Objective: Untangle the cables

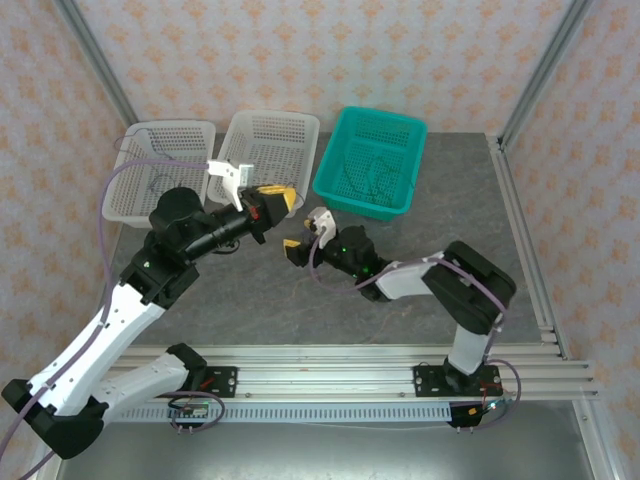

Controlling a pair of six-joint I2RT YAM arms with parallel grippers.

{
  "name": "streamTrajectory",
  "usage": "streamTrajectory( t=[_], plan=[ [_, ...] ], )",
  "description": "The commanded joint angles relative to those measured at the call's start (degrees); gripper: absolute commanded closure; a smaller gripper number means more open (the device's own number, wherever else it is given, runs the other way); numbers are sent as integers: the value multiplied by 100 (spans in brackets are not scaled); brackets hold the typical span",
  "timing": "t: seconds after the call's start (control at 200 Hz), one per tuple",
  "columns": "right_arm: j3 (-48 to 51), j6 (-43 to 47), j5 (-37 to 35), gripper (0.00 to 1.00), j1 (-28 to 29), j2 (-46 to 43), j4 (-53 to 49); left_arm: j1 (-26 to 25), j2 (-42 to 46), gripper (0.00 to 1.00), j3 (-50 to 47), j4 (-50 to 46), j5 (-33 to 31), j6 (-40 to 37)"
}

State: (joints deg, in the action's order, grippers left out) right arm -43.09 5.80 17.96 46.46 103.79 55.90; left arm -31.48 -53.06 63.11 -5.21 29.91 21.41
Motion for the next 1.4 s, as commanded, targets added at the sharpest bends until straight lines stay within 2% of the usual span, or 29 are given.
streamTrajectory(
  t=[0.0, 0.035, 0.09, 0.19, 0.26, 0.32, 0.425, 0.52, 0.716, 0.836, 1.001, 1.036, 1.056, 1.101, 1.146, 1.251, 1.396],
  plan=[
    [-135, 108, -255, 47, 4, 399, 580, -20, 191, 100, 369, -226, -246, -261],
    [-85, 50, -422, 58, 4, 507, 580, -20, 251, 100, 418, -303, -418, -284],
    [63, -118, -757, 67, 4, 611, 588, -10, 333, 100, 527, -484, -826, -300],
    [430, -519, -1182, 70, 4, 615, 590, 39, 328, 100, 1022, -1432, -2059, -374],
    [726, -822, -1536, 74, -5, 573, 589, 250, 262, 100, 1343, -2056, -2784, -394],
    [1011, -1133, -1868, 81, -37, 506, 643, 534, 295, 100, 1366, -2214, -3084, -336],
    [1594, -1644, -2255, 99, -138, 209, 854, 957, 356, 100, 1170, -2310, -3191, -285],
    [1917, -1860, -2482, 100, -221, -315, 605, 1080, 396, 100, 687, -2288, -3075, -179],
    [2028, -2115, -2698, 100, -606, -1977, -1180, 1127, 551, 100, -825, -2044, -3002, 200],
    [2053, -1693, -2587, 100, -706, -3086, -1828, 1123, 812, 95, -2244, -932, -2257, 593],
    [1995, -970, -2048, 100, -794, -4266, -2501, 1047, 857, 80, -3801, 669, -1221, 762],
    [1925, -805, -1916, 100, -796, -4402, -2683, 995, 811, 72, -3906, 765, -1136, 633],
    [1857, -730, -1834, 100, -796, -4465, -2841, 958, 785, 62, -3925, 756, -1115, 536],
    [1666, -553, -1607, 100, -796, -4550, -3243, 900, 726, 48, -3855, 606, -1066, 242],
    [1483, -387, -1371, 100, -796, -4569, -3594, 864, 701, 40, -3681, 429, -991, -106],
    [1161, -193, -1026, 100, -796, -4591, -4077, 812, 692, 32, -3161, 171, -743, -939],
    [912, -416, -863, 100, -796, -4683, -4190, 626, 637, 30, -3041, 890, -796, -1132]
  ],
)
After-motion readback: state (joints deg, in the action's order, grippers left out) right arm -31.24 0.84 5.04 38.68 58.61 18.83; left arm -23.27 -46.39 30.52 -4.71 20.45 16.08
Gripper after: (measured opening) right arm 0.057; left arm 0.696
